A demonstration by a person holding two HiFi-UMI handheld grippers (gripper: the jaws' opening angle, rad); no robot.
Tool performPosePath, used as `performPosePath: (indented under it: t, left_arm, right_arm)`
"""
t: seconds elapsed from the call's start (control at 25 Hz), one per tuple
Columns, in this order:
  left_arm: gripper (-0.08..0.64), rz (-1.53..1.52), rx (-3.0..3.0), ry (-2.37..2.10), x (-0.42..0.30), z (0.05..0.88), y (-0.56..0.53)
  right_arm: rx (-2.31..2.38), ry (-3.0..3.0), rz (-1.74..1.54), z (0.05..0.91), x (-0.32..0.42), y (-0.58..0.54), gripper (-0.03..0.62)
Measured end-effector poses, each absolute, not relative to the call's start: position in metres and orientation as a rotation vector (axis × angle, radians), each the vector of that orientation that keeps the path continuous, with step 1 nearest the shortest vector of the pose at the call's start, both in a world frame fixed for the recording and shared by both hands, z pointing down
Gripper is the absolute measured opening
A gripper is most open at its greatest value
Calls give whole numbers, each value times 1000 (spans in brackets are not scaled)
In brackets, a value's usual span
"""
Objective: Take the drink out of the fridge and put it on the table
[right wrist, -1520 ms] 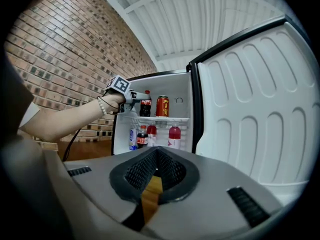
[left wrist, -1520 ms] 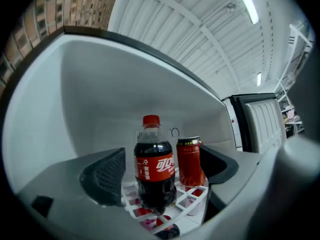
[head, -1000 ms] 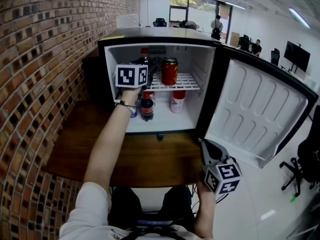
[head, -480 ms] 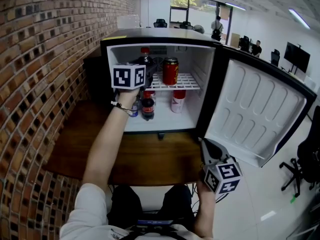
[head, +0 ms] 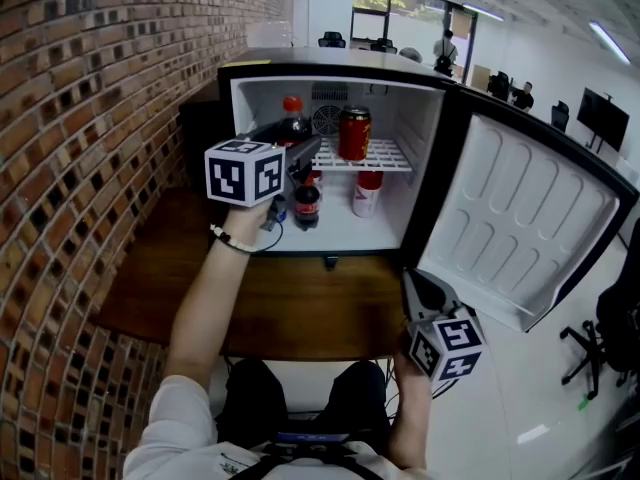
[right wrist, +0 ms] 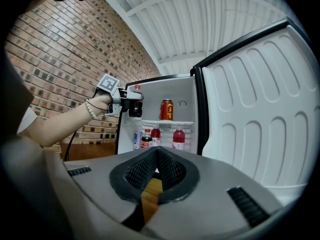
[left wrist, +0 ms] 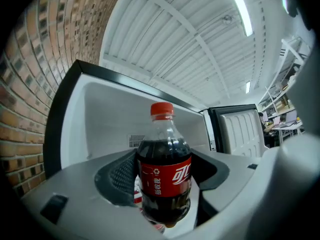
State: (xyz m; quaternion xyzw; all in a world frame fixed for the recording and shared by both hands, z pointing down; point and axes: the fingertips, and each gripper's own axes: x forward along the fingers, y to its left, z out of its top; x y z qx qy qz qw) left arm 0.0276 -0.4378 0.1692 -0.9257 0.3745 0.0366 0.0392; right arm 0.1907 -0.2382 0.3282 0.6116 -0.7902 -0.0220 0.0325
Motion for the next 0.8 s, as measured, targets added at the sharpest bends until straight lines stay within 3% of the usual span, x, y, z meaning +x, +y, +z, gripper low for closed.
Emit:
performPosePath:
  t: [0.8]
  left_arm:
    - [307, 89, -2943, 1252, -35, 321, -397]
  right_arm:
    - [1804, -2464, -49, 334, 167, -245, 17]
